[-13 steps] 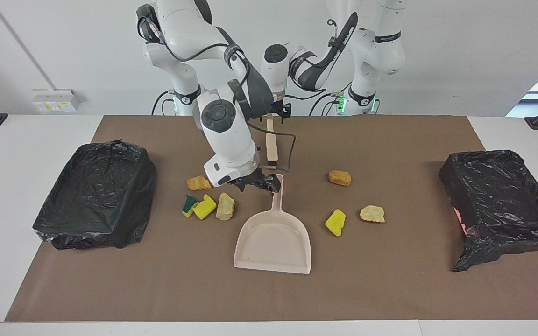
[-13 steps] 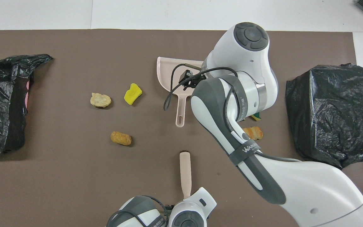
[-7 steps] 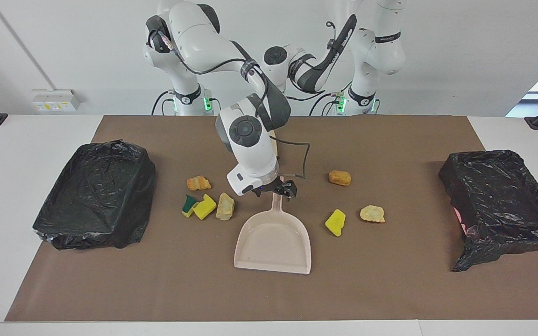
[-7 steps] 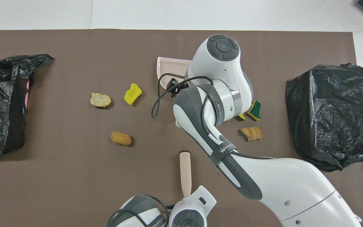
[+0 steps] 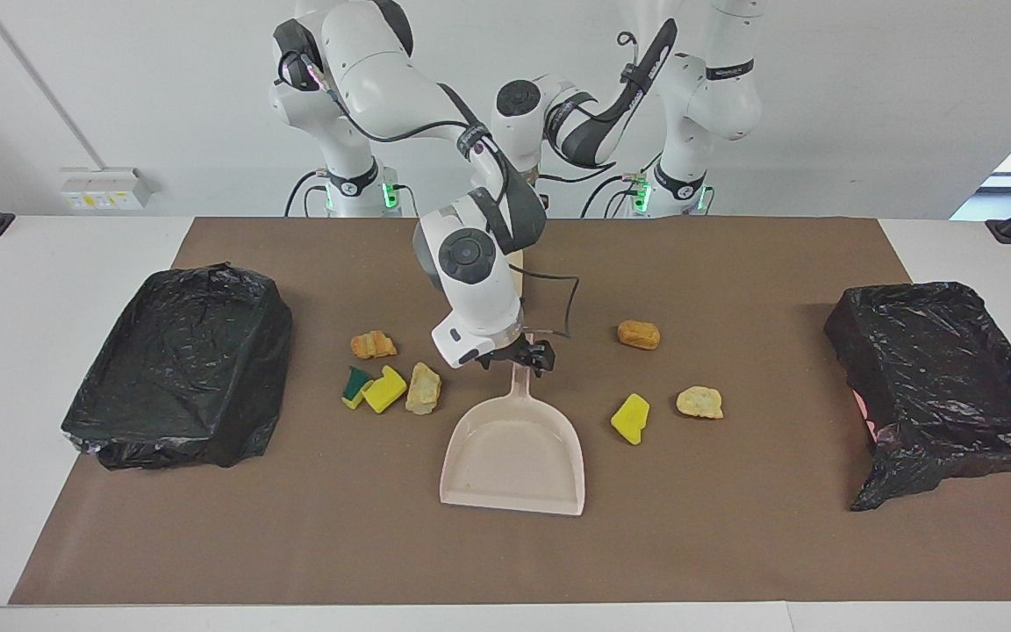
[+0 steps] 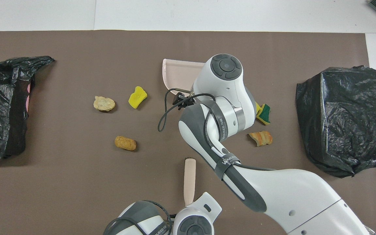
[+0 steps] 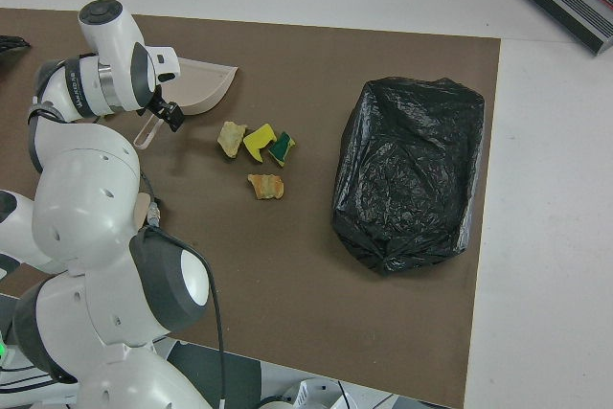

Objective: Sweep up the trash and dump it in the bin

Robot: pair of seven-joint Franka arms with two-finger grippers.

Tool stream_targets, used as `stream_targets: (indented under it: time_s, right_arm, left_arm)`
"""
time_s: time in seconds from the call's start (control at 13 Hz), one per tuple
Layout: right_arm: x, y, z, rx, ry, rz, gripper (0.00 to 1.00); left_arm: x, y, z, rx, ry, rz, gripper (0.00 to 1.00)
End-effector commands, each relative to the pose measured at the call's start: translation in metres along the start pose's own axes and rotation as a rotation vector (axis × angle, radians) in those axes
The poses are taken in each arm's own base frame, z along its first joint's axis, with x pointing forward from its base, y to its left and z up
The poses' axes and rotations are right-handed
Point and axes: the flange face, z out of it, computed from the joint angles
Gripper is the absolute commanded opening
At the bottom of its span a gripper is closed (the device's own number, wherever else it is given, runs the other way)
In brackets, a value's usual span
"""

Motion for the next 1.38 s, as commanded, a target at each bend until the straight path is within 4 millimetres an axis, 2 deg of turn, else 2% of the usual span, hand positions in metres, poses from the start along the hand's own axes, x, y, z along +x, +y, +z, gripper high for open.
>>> stream_targets:
  time_s: [0.0,0.08,0.15,0.46,0.69,0.84,1.0,1.08,1.15,1.23,1.31]
  right_arm:
    - [-0.007,0.004,-0.005,0.013,0.001,-0.025,0.98]
    - [-0.007,0.004,-0.004,0.013,0.001,-0.024,0.92]
    - [-0.007,0.004,-0.004,0.013,0.001,-0.024,0.92]
    - [-0.006,0.001,-0.006,0.034,0.017,-0.033,0.92]
    - [-0.011,-0.006,0.001,0.025,0.016,-0.06,0.92]
    - [-0.011,-0.006,0.002,0.022,0.015,-0.076,0.74]
    - [-0.011,-0.005,0.002,0.021,0.01,-0.074,0.46]
    - [-0.012,-0.005,0.002,0.026,0.006,-0.067,0.29]
    - [-0.012,-0.005,0.002,0.025,0.004,-0.064,0.05]
    - [-0.012,-0.005,0.001,0.025,0.003,-0.055,0.0]
    - [-0.012,-0.005,0.001,0.023,-0.001,-0.051,0.0]
  left_arm:
    - [0.011,-0.026,-0.021,0.05,0.018,-0.021,0.0]
    - [0.014,-0.031,-0.021,0.072,0.023,-0.019,0.0]
    - [0.019,-0.038,-0.025,0.089,0.037,-0.018,0.0]
    - [0.07,-0.098,-0.043,0.092,0.035,-0.061,0.0]
    - [0.113,-0.148,-0.056,0.098,0.05,-0.074,0.0]
    - [0.142,-0.188,-0.066,0.08,0.052,-0.078,0.0]
    - [0.165,-0.223,-0.081,0.057,0.072,-0.064,0.0]
    - [0.178,-0.244,-0.089,0.047,0.081,-0.059,0.0]
    - [0.191,-0.26,-0.089,0.044,0.078,-0.042,0.0]
    - [0.203,-0.282,-0.091,0.034,0.085,-0.061,0.0]
    - [0.214,-0.307,-0.09,0.026,0.087,-0.083,0.0]
